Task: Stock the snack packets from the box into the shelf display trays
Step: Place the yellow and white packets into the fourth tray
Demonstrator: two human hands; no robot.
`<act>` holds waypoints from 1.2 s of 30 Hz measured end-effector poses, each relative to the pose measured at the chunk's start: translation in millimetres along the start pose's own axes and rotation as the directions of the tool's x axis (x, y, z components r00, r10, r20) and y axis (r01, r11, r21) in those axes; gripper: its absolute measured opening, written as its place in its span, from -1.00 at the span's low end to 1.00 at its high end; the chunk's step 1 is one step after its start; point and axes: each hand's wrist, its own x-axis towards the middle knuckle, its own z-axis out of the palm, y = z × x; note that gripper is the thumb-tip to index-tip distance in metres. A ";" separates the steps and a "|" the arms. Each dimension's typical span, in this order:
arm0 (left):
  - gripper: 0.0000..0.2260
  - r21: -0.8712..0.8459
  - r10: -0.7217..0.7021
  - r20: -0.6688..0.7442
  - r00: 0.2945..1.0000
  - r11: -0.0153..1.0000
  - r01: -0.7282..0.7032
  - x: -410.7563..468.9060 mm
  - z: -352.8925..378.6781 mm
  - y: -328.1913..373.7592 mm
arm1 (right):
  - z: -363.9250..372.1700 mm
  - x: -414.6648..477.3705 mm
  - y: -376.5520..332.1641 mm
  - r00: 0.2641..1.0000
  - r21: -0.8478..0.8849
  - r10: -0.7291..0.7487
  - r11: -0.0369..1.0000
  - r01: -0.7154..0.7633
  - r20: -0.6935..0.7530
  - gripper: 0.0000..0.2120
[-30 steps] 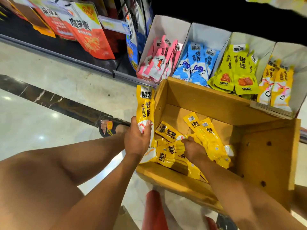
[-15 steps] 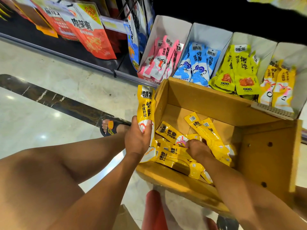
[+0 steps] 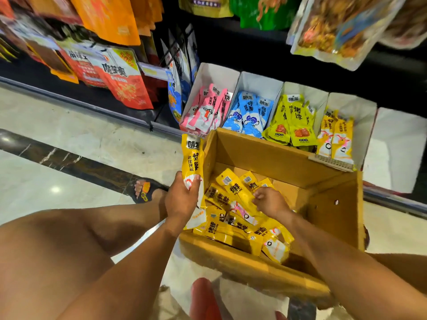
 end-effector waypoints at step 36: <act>-0.72 -0.545 0.231 0.557 0.798 0.827 0.141 43.8 97.5 265.6 | -238.4 -61.0 -84.3 0.926 0.564 -0.033 0.785 0.257 -0.376 -0.68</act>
